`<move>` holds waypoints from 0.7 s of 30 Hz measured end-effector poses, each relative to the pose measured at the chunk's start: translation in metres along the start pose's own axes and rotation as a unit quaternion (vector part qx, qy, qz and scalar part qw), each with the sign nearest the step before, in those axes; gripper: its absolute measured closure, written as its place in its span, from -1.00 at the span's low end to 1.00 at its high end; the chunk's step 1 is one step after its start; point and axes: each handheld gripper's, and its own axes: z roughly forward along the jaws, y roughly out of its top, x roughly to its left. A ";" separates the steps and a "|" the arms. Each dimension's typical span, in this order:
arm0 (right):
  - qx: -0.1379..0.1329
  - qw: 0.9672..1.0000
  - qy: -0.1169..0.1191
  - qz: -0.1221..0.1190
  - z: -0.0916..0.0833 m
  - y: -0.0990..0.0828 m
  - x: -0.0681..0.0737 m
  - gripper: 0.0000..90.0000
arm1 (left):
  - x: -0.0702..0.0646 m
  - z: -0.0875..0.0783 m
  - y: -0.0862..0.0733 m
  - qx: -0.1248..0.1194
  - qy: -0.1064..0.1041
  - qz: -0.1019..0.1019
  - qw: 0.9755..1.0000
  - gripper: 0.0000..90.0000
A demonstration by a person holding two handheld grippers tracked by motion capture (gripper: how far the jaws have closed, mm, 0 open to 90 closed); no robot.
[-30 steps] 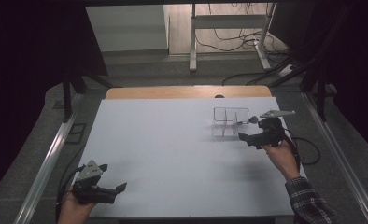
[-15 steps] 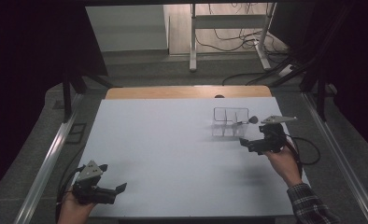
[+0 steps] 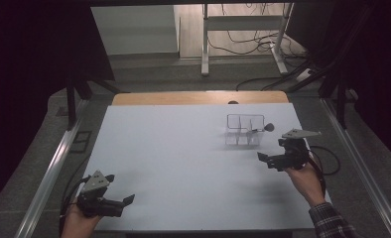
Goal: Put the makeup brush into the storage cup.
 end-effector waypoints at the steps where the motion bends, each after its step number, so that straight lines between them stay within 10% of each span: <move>1: 0.000 1.000 0.001 0.001 -0.001 -0.002 0.001 -1.00 | 0.000 0.000 0.000 0.000 0.000 0.000 1.000 -0.97; 21: -0.002 1.000 0.006 -0.009 -0.017 -0.017 0.009 -1.00 | 0.000 0.000 0.000 0.000 0.000 0.000 1.000 -0.97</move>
